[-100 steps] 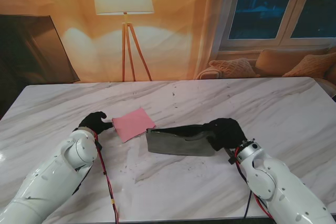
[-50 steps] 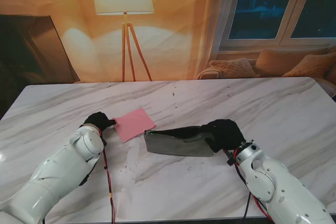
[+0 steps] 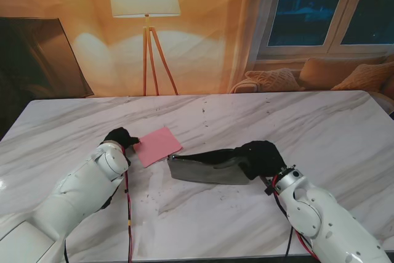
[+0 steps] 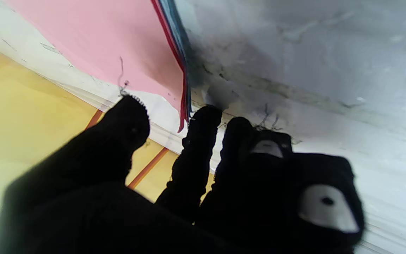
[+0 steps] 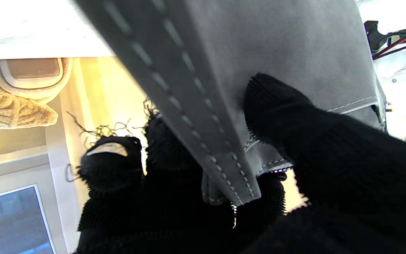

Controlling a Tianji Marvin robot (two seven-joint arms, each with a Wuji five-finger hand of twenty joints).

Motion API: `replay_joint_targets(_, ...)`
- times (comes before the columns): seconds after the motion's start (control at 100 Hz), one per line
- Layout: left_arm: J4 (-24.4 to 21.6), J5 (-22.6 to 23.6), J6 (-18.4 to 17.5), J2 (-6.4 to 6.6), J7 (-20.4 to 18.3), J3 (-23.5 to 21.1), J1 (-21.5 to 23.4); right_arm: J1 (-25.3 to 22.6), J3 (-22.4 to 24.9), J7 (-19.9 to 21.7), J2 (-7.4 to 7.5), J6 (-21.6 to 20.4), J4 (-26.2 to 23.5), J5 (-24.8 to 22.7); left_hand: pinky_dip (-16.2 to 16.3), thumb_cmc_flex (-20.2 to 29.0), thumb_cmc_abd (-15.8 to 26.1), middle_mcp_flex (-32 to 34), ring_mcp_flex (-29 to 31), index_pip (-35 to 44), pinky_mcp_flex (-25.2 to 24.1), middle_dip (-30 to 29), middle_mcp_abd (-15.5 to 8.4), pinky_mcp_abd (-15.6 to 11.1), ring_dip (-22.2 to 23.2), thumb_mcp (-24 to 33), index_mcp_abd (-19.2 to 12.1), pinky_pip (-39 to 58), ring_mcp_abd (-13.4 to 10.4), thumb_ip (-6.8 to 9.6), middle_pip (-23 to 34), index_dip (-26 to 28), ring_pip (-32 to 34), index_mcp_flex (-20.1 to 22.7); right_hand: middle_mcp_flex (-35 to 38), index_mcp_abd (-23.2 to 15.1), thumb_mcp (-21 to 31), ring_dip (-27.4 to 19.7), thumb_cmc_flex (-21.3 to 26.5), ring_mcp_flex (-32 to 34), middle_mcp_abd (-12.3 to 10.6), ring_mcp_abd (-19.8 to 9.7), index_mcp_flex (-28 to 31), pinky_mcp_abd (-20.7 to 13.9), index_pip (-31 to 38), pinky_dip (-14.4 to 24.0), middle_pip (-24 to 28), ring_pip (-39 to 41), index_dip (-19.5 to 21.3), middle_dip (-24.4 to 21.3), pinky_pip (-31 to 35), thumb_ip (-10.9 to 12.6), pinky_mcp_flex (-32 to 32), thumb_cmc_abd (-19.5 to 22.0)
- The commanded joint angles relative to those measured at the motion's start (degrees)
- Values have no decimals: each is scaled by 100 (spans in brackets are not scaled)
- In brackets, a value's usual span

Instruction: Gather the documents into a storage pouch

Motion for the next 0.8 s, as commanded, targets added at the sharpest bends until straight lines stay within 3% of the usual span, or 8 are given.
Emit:
replay_joint_targets(0.0, 118, -83, -70, -154, -44, 15, -96, -16, -5, 61, -12, 26, -18, -33, 98, 157, -248, 245, 374, 135, 252, 77, 85, -1524, -71, 105, -82, 1505, 944, -255, 144, 19, 509, 175, 106, -7, 29, 36, 165, 193, 68, -379, 503, -121, 640, -68, 56, 176, 236, 52, 342, -53, 26, 297)
replay_joint_targets(0.14, 471, -171, -166, -317, 34, 78, -254, -11, 0, 41, -8, 15, -12, -54, -59, 550, -496, 285, 293, 539, 232, 76, 87, -1373, -48, 113, -134, 1505, 1004, -413, 192, 4, 434, 119, 109, -7, 27, 34, 166, 193, 74, -379, 503, -125, 639, -74, 58, 175, 237, 47, 334, -52, 20, 295)
replay_joint_targets(0.29, 803, -294, -265, -498, 98, 49, -376, -7, 1, 50, -8, 12, -12, -50, -180, 1168, -715, 363, 268, 888, 211, 197, 115, -1223, -65, 224, -153, 1505, 1060, -409, 256, -246, 351, 75, 104, -11, 27, 31, 165, 188, 74, -378, 495, -127, 639, -77, 57, 171, 241, 41, 330, -52, 17, 296)
replay_joint_targets(0.37, 868, -322, -275, -538, 86, 52, -391, -9, 3, 53, -8, 9, -14, -52, -261, 1344, -784, 492, 264, 934, 203, 545, 116, -1155, -66, 476, -167, 1505, 1069, -418, 88, -366, 337, 99, 104, -13, 28, 30, 164, 184, 71, -378, 495, -127, 640, -79, 59, 168, 242, 40, 328, -52, 15, 295)
replay_joint_targets(0.59, 1096, -402, -362, -685, 171, -23, -436, -13, 8, 51, -6, 6, -16, -59, -529, 1603, -720, 602, 100, 1007, 163, 715, 99, -924, -54, 701, -270, 1505, 1184, -383, -130, -442, 183, 232, 108, -12, 25, 25, 164, 180, 63, -380, 492, -128, 640, -85, 65, 159, 242, 37, 317, -53, 5, 296)
replay_joint_targets(0.79, 1163, -445, -416, -739, 199, -75, -462, -6, 6, 66, -6, 16, -13, -50, -474, 1861, -742, 729, 170, 977, 183, 811, 69, -980, -29, 769, -372, 1505, 1136, -394, -236, -543, 260, 291, 101, -17, 27, 19, 163, 169, 70, -377, 496, -127, 644, -91, 62, 148, 242, 32, 304, -52, -6, 295)
